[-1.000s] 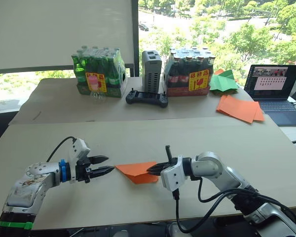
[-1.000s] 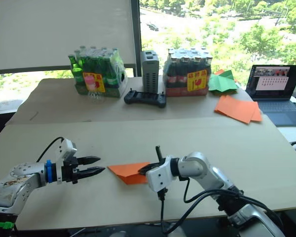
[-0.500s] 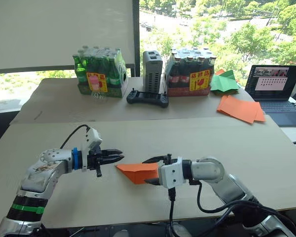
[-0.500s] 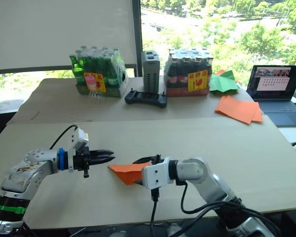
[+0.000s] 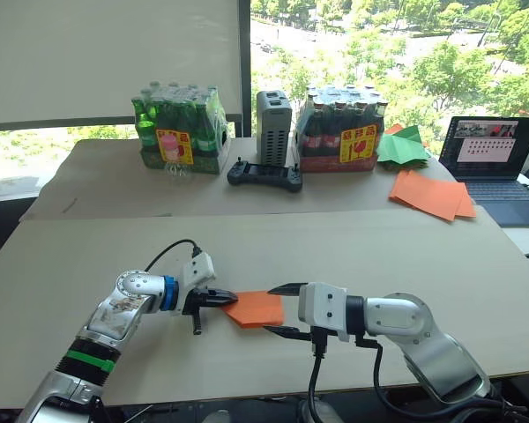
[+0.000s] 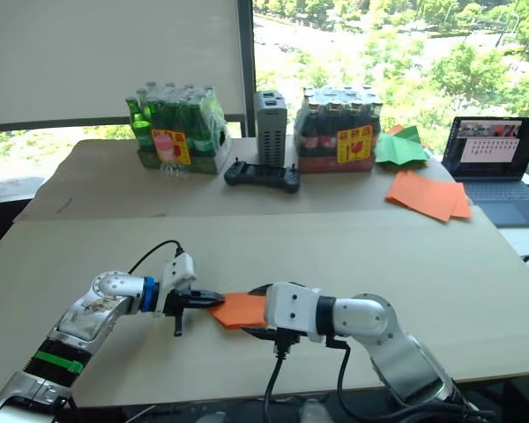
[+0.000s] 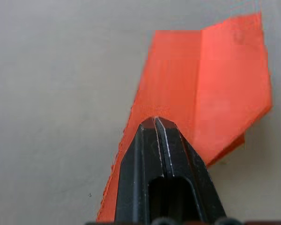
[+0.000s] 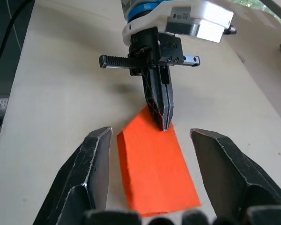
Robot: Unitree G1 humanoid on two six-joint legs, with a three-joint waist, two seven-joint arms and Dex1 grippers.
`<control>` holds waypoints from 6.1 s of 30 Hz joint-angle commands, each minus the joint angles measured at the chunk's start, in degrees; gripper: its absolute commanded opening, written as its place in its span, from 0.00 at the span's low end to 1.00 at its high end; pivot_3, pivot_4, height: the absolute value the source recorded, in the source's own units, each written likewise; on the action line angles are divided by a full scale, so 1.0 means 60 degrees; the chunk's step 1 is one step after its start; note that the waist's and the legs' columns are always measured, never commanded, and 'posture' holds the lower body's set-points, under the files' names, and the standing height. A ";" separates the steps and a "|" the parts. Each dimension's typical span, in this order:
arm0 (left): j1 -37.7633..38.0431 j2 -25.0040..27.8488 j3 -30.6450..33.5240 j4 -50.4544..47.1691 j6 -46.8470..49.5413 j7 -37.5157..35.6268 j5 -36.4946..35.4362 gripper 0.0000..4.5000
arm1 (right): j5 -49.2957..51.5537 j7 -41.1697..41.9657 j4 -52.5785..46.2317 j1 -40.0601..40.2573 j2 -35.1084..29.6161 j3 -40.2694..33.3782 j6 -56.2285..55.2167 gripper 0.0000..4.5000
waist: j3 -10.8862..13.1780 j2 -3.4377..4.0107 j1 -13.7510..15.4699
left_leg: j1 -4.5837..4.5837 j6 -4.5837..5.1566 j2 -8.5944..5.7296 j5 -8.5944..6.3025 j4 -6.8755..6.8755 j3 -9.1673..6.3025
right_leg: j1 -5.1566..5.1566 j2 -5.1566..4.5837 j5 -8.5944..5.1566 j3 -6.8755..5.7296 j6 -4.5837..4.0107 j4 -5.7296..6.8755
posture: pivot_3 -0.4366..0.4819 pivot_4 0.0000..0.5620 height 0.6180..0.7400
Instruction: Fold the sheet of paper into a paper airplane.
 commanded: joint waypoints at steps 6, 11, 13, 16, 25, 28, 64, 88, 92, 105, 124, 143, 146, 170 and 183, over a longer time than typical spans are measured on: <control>0.0167 0.0056 -0.0504 0.0516 -0.1347 -0.0053 0.1079 0.00 | -0.1596 -0.0467 0.0615 -0.0249 -0.0270 0.0902 -0.1126 0.66 | -0.0010 -0.0001 0.0001 | 0.0029 0.0000 0.0000 0.0000 0.0002 0.0005 | 0.0027 0.0000 -0.0002 0.0000 0.0003 0.0002 | 0.48 0.27 0.86; 0.0129 -0.0028 -0.0479 0.0680 -0.1511 0.0013 0.1220 0.00 | -0.2400 -0.0463 0.1733 -0.0558 -0.0316 0.1309 -0.2339 0.66 | -0.0014 0.0000 0.0000 | 0.0053 0.0000 0.0002 0.0000 0.0002 0.0011 | 0.0047 0.0002 -0.0005 0.0001 0.0008 0.0000 | 0.48 0.27 0.86; 0.0137 -0.0046 -0.0487 0.0643 -0.1496 0.0013 0.1219 0.00 | -0.2450 -0.0454 0.1889 -0.0559 -0.0247 0.1282 -0.2526 0.66 | -0.0016 0.0000 0.0000 | 0.0053 0.0000 0.0002 0.0000 0.0002 0.0010 | 0.0047 0.0002 -0.0005 0.0002 0.0007 0.0003 | 0.48 0.27 0.86; 0.0233 -0.0017 -0.0454 0.0555 -0.1506 0.0023 0.1217 0.00 | -0.2683 -0.0467 0.2125 -0.0548 -0.0232 0.1330 -0.2801 0.66 | -0.0018 0.0001 0.0000 | 0.0054 0.0001 0.0001 0.0000 0.0002 0.0009 | 0.0048 0.0001 -0.0004 0.0002 0.0007 0.0004 | 0.48 0.27 0.86; 0.0297 0.0034 -0.0374 0.0645 -0.1648 0.0085 0.1298 0.00 | -0.2879 -0.0492 0.2564 -0.0609 -0.0155 0.1222 -0.3024 0.66 | -0.0019 0.0002 -0.0006 | 0.0063 0.0001 0.0002 0.0000 0.0001 0.0009 | 0.0053 0.0003 -0.0004 0.0003 0.0007 0.0004 | 0.48 0.27 0.86; 0.0324 0.0042 -0.0356 0.0653 -0.1698 0.0097 0.1308 0.00 | -0.2939 -0.0530 0.2667 -0.0652 -0.0083 0.1211 -0.3048 0.61 | -0.0020 0.0002 -0.0005 | 0.0064 0.0001 0.0002 0.0000 0.0000 0.0009 | 0.0054 0.0003 -0.0004 0.0003 0.0007 0.0004 | 0.48 0.27 0.86; 0.0395 0.0061 -0.0356 0.0840 -0.2150 0.0164 0.1544 0.00 | -0.1993 0.0296 0.1989 -0.0753 0.0679 0.1092 -0.1105 0.43 | -0.0021 0.0004 -0.0033 | 0.0147 0.0003 0.0008 -0.0002 -0.0017 0.0003 | 0.0138 0.0008 -0.0023 0.0002 0.0031 -0.0006 | 0.48 0.27 0.86; 0.0395 0.0084 -0.0355 0.0796 -0.2181 0.0187 0.1557 0.00 | -0.2179 -0.0209 0.2556 -0.1085 0.0993 0.0935 -0.0794 0.43 | -0.0021 0.0005 -0.0028 | 0.0145 0.0003 0.0007 -0.0002 -0.0018 0.0001 | 0.0137 0.0007 -0.0055 0.0002 0.0082 -0.0007 | 0.48 0.27 0.86; 0.0373 0.0098 -0.0352 0.0821 -0.2198 0.0184 0.1573 0.00 | -0.2047 -0.0101 0.2461 -0.1071 0.0952 0.0962 -0.0840 0.38 | -0.0021 0.0005 -0.0028 | 0.0145 0.0003 0.0007 -0.0002 -0.0018 0.0001 | 0.0137 0.0006 -0.0056 0.0002 0.0084 -0.0008 | 0.48 0.27 0.86; 0.0351 0.0142 -0.0319 0.0749 -0.2296 0.0177 0.1582 0.00 | -0.1373 0.0242 0.2435 -0.1176 0.1102 0.0820 0.0260 0.01 | -0.0021 0.0005 -0.0029 | 0.0144 0.0003 0.0007 -0.0002 -0.0018 -0.0001 | 0.0136 0.0006 -0.0059 0.0002 0.0089 -0.0008 | 0.48 0.27 0.86; 0.0411 0.0317 -0.0070 0.0239 -0.2047 0.0327 0.1441 0.00 | -0.0856 -0.0495 0.4142 -0.2224 0.1755 0.1157 0.3557 0.01 | -0.0022 0.0008 -0.0019 | 0.0142 0.0004 0.0003 -0.0003 -0.0028 -0.0008 | 0.0133 0.0000 -0.0063 0.0000 0.0093 -0.0012 | 0.48 0.27 0.86; 0.0389 0.0373 0.0165 -0.0726 -0.0641 -0.0268 0.0282 0.00 | -0.0883 -0.0671 0.4306 -0.2365 0.1693 0.1454 0.3477 0.01 | -0.0021 0.0008 -0.0091 | 0.0136 0.0004 0.0005 -0.0003 -0.0028 -0.0009 | 0.0125 0.0003 -0.0065 -0.0001 0.0096 -0.0012 | 0.48 0.27 0.86; 0.0277 0.0156 -0.0091 0.0263 -0.1471 -0.0182 0.0812 0.00 | -0.0894 -0.0745 0.4225 -0.2385 0.1741 0.1431 0.3440 0.01 | -0.0022 0.0008 -0.0065 | 0.0136 0.0004 0.0005 -0.0003 -0.0028 -0.0009 | 0.0124 0.0003 -0.0065 -0.0001 0.0096 -0.0013 | 0.48 0.27 0.86; 0.0615 -0.0229 -0.0595 -0.0609 -0.1151 0.0005 0.1153 0.00 | -0.0737 -0.0997 0.2982 -0.2303 0.1665 0.1983 0.1896 0.01 | -0.0019 0.0011 -0.0030 | 0.0128 0.0007 -0.0001 -0.0005 -0.0038 -0.0008 | 0.0118 -0.0006 -0.0072 0.0000 0.0107 -0.0025 | 0.48 0.27 0.86; 0.0733 -0.0111 -0.0544 -0.0702 -0.1071 0.0072 0.1299 0.00 | -0.1270 -0.0901 0.3990 -0.2102 0.1447 0.2322 0.2085 0.01 | -0.0020 0.0011 -0.0031 | 0.0132 0.0007 0.0000 -0.0006 -0.0040 -0.0009 | 0.0120 -0.0005 -0.0072 0.0000 0.0107 -0.0025 | 0.48 0.27 0.86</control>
